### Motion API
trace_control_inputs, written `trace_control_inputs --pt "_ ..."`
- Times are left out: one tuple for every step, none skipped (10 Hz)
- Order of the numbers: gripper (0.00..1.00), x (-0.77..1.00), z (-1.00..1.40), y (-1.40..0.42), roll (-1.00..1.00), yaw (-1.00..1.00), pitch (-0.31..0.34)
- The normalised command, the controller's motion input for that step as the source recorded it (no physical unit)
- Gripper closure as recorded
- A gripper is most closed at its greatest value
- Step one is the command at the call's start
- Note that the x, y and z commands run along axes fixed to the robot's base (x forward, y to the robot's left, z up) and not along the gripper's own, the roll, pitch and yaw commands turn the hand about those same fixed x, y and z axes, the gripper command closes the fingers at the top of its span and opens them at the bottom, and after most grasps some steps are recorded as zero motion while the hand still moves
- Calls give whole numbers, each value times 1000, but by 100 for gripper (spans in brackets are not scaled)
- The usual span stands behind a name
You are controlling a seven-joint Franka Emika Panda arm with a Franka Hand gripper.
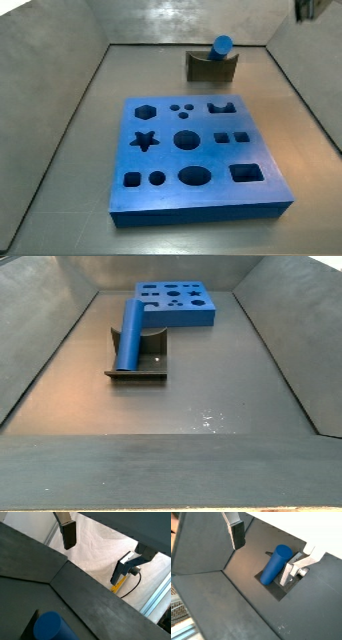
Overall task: Pick up the round object. Move up. Place the round object on the fixture. Regrasp the round object. Move to above the board. Insert the round object.
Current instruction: Regrasp the round object, then move to above the board.
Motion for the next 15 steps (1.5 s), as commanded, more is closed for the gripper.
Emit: trace_control_inputs --pt "0 51 -1000 43 15 59 -107" --pt "0 54 -1000 39 32 26 -124" --pt "0 53 -1000 37 47 5 -127" --pt "0 55 -1000 34 47 -17 -126" --pt "0 55 -1000 34 47 -39 -111" --pt "0 55 -1000 30 47 -56 -92" --pt "0 59 -1000 27 46 -58 -85" --pt "0 48 -777 20 45 -56 -60" --pt "0 46 -610 11 44 -53 -45" --pt "0 47 -393 6 45 -39 -25" --pt "0 50 -289 5 42 -32 -15" --pt "100 0 0 0 0 0 0" --pt "100 -266 1000 58 117 262 -113" --pt "100 -266 1000 58 117 262 -113" --pt "100 -256 1000 41 42 209 -206"
